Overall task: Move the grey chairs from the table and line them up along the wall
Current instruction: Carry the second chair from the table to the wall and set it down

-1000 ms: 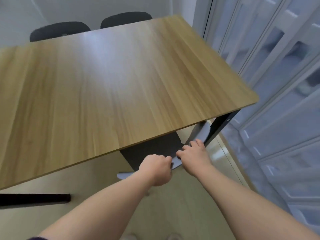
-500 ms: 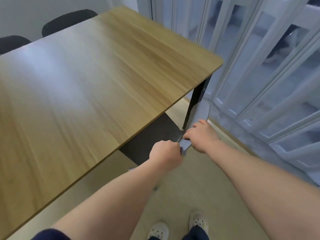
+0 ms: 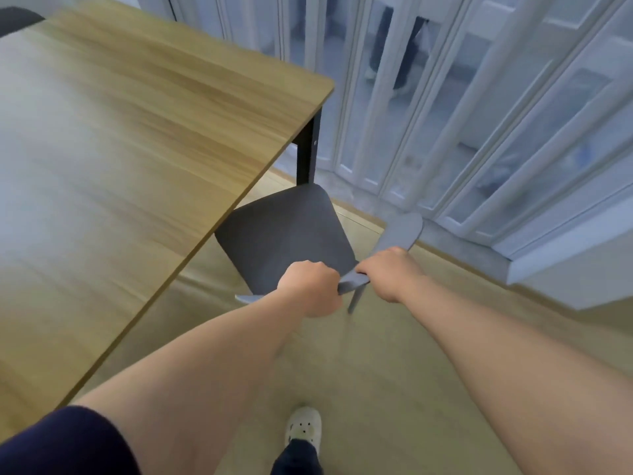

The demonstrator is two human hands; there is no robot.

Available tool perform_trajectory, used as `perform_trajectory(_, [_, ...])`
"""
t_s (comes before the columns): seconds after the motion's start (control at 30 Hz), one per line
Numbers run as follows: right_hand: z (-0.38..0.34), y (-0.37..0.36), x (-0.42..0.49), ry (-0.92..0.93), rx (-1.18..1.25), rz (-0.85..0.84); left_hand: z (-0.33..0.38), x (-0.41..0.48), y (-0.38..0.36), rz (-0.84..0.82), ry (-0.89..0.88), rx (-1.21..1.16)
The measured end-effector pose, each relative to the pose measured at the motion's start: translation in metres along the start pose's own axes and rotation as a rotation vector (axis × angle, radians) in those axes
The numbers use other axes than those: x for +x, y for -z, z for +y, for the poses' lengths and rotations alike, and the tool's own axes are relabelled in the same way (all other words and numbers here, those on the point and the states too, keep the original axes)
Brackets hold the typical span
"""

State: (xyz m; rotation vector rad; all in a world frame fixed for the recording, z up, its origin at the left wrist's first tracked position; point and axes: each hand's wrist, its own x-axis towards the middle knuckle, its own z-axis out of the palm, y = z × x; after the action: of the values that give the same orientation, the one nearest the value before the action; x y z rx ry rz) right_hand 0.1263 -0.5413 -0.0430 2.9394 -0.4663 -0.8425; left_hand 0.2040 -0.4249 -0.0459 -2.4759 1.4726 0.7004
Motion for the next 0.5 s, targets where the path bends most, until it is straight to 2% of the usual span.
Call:
perform_trajectory(0.27, [-0.035,-0.051,-0.11,-0.195,0.078,-0.1,0.058,-0.067,-0.042,-0.082,-0.207,0.217])
perform_trajectory(0.5, [-0.102,-0.093,-0.203,-0.258,0.227,-0.062,0.075,-0.157,-0.093,-0.088,-0.172,0.376])
